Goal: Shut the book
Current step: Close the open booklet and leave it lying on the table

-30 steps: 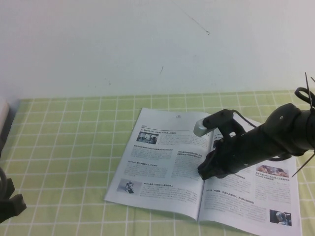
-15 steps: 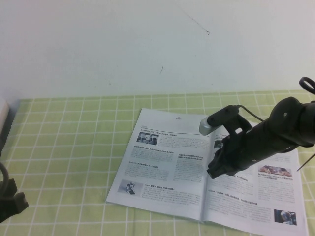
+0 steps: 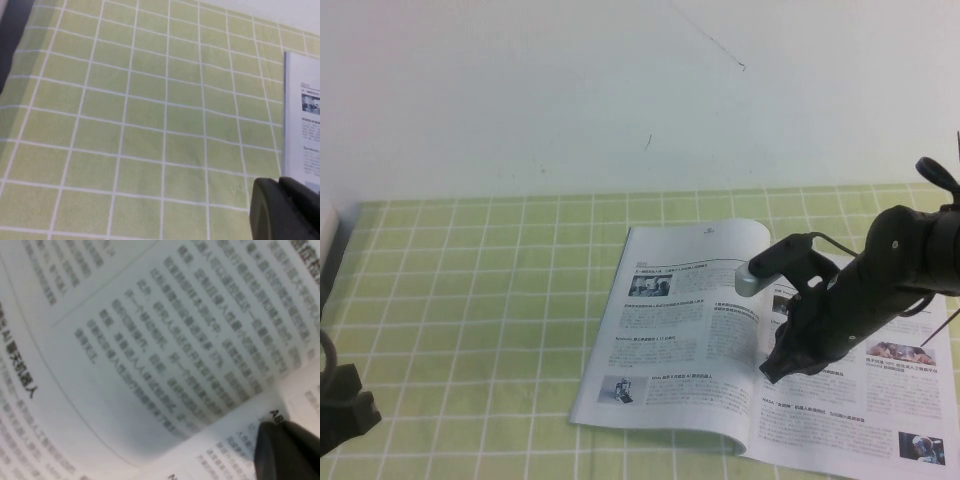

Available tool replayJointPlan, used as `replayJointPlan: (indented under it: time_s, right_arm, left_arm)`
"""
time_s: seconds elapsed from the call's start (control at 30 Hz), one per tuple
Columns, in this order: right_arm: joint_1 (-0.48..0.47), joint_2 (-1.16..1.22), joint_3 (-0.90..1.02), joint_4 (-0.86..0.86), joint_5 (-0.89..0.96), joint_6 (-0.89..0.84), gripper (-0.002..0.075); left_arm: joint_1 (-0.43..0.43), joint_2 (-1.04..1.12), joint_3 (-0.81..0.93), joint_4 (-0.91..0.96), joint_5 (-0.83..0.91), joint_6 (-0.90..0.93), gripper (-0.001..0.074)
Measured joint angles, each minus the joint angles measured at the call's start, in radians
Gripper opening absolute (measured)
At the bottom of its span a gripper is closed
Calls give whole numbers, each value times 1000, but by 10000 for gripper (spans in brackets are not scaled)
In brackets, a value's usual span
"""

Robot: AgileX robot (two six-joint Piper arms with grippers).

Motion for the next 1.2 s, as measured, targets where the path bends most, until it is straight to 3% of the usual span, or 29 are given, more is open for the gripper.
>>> replayJointPlan:
  time_s: [0.1, 0.33, 0.43, 0.7, 0.93, 1.2]
  right_arm:
    - [0, 16, -9, -2, 22, 8, -3]
    - [0, 34, -18, -6, 36, 8, -3]
    - [0, 34, -19, -6, 38, 8, -3]
    - [0, 34, -19, -6, 42, 8, -3]
    - [-1, 36, -26, -6, 51, 15, -3]
    - [-1, 36, -26, -6, 55, 38, -3]
  left_arm:
    - [0, 10, -13, -113, 83, 105, -4]
    - [0, 138, -105, -649, 280, 596, -4]
    - [0, 226, -156, -723, 288, 670, -4]
    - [-33, 523, -320, -737, 258, 746, -4]
    - [-212, 784, -474, -609, 78, 729, -4]
    - [-324, 1013, -548, -495, -61, 670, -4]
